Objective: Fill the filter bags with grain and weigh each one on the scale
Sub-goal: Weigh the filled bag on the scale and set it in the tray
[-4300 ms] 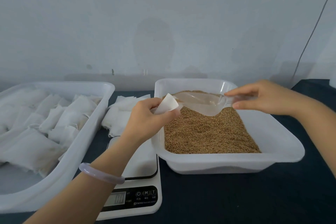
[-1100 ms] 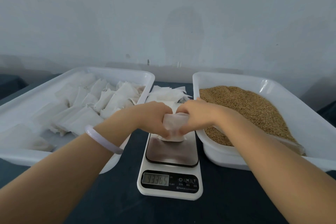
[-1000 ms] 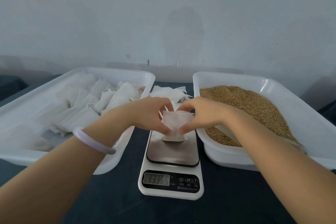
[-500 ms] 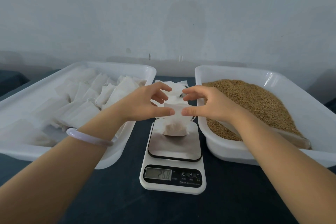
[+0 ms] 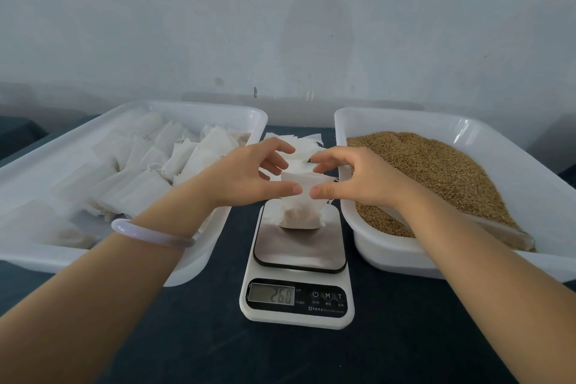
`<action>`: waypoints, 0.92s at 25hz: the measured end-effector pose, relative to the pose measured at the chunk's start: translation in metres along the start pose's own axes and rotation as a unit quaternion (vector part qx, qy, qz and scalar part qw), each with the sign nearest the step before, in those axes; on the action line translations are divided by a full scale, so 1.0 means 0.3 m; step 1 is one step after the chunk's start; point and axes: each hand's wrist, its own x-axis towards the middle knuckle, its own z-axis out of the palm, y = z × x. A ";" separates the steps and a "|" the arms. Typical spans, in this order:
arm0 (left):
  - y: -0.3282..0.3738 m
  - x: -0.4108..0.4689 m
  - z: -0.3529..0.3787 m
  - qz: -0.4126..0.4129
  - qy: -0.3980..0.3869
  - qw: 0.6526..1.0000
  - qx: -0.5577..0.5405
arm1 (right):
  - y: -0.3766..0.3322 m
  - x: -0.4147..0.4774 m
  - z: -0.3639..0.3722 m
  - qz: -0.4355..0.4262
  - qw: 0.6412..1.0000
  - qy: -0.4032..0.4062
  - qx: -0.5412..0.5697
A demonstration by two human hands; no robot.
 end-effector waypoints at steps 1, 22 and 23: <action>0.001 0.000 -0.001 0.000 0.000 1.000 0.000 | 0.001 0.000 0.000 -0.001 1.000 -0.001 -0.001; 0.016 0.007 0.007 -0.015 0.000 0.998 0.061 | -0.018 0.000 0.022 -0.029 0.995 0.013 -0.093; 0.021 0.003 0.008 -0.009 0.006 0.999 0.048 | -0.021 0.001 0.019 -0.039 0.994 0.025 -0.095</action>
